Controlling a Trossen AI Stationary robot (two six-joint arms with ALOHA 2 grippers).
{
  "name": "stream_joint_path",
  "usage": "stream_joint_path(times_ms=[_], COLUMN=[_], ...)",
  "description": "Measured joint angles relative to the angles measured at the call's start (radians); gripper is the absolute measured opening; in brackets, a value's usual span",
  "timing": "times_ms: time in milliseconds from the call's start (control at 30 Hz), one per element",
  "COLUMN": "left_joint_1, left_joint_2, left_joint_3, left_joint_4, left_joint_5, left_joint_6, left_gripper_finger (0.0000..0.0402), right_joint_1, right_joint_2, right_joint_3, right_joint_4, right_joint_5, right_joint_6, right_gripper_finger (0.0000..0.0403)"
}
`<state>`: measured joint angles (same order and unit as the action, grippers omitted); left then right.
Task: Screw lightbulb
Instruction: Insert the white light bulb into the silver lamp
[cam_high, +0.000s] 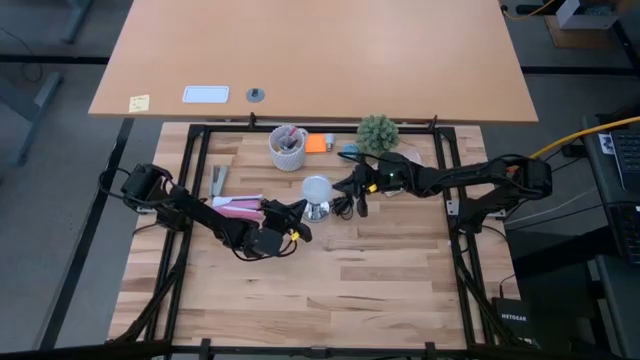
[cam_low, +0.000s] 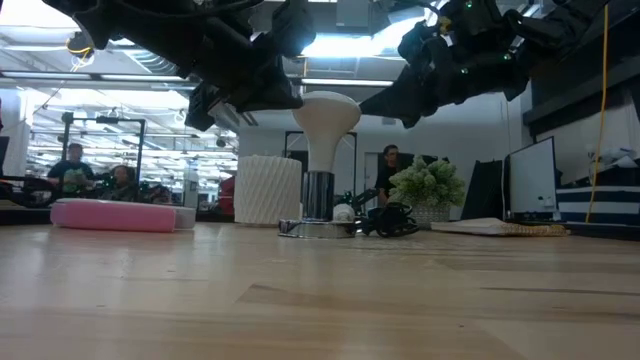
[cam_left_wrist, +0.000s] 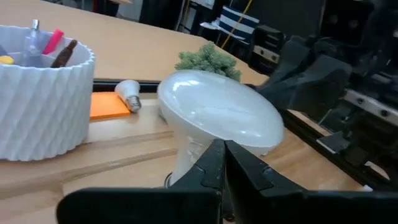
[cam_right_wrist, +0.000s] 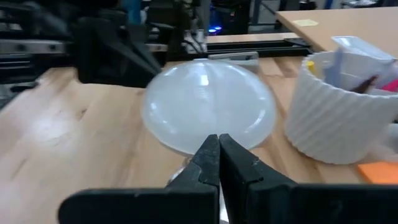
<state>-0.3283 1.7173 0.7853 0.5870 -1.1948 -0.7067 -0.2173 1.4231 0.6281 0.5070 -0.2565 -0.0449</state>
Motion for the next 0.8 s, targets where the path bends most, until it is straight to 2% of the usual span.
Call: stream_joint_path(times_ms=[400, 567, 800], left_joint_1=[0.021, 0.011, -0.063], left_joint_2=[0.001, 0.001, 0.001], left_joint_3=[0.000, 0.000, 0.000], left_joint_4=[-0.029, -0.029, -0.024], left_joint_5=[0.001, -0.003, -0.063], left_joint_6=[-0.135, -0.126, -0.091], left_gripper_finger=[0.0005, 0.0005, 0.0005], right_joint_1=[0.004, 0.003, 0.002], right_joint_2=[0.003, -0.003, -0.084], right_joint_3=[-0.001, -0.001, -0.001], right_joint_4=[0.106, 0.157, 0.151], right_joint_5=[-0.164, -0.158, -0.050], right_joint_6=[0.074, 0.099, 0.073], right_gripper_finger=[0.0003, 0.0003, 0.0003])
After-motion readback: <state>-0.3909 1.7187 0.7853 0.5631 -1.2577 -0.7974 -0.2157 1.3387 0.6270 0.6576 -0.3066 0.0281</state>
